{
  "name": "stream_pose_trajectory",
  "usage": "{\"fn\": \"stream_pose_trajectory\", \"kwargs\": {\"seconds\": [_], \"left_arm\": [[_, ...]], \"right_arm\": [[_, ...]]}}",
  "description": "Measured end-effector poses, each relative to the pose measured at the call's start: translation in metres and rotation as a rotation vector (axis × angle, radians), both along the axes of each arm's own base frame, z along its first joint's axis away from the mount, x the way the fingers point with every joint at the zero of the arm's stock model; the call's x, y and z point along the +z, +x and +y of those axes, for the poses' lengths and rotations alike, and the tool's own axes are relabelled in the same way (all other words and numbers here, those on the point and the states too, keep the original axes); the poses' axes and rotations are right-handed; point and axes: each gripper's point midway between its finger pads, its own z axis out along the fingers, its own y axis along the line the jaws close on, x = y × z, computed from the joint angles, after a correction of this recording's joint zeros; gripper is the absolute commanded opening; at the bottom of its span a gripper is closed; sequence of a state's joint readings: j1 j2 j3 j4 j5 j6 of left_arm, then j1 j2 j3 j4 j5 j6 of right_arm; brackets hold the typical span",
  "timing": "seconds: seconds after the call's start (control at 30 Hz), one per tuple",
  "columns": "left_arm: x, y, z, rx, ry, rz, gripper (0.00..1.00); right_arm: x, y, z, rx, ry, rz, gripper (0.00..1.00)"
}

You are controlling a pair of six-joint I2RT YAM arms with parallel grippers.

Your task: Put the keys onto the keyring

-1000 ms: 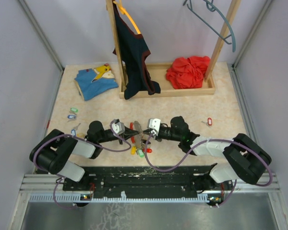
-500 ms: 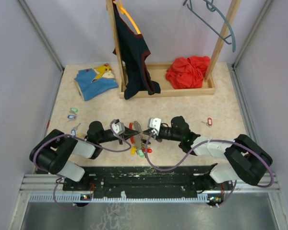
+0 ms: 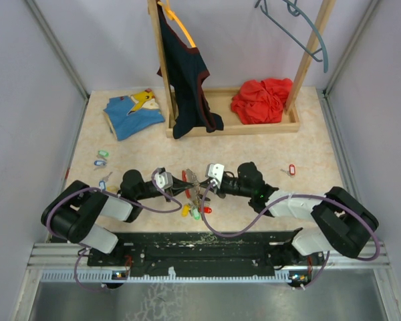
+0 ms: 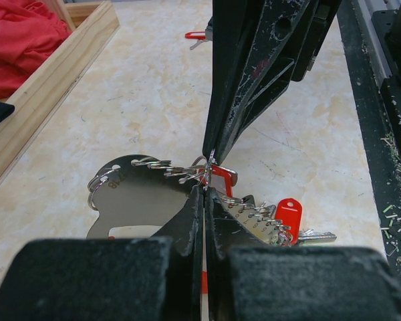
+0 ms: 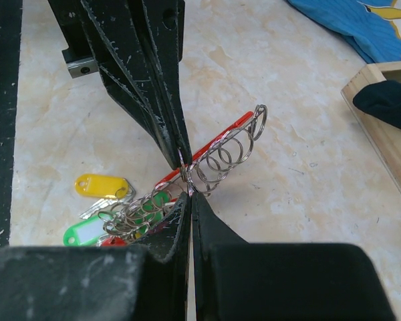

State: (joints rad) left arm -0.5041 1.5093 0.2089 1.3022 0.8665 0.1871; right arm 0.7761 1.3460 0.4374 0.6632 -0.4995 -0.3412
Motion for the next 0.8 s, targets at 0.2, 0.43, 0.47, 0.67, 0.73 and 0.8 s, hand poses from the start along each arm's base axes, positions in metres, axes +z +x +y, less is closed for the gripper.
{"fn": "stream_pose_trajectory", "kwargs": {"seconds": [0.2,0.43,0.47,0.67,0.73,0.8], "left_arm": [[0.0001,-0.0003,-0.0001,-0.002,0.000,0.000,0.00],[0.0000,-0.0003,-0.0001,-0.002,0.000,0.000,0.00],[0.0000,-0.0002,-0.0001,-0.001,0.000,0.000,0.00],[0.0000,-0.0001,0.0000,-0.001,0.000,0.000,0.00],[0.0000,-0.0002,-0.0001,-0.001,0.000,0.000,0.00],[0.0000,-0.0002,-0.0001,-0.001,0.000,0.000,0.00]], "right_arm": [[0.0001,0.0009,-0.0003,-0.007,0.001,0.003,0.00],[0.0003,0.0008,-0.0002,-0.006,0.002,0.003,0.00],[0.0003,0.0007,-0.0002,-0.005,0.002,0.003,0.00],[0.0006,0.0001,-0.0005,0.000,0.007,0.012,0.00],[0.0007,-0.0006,-0.0003,0.005,0.008,0.014,0.00],[0.0008,-0.0012,0.0000,0.008,0.009,0.014,0.00]]}}
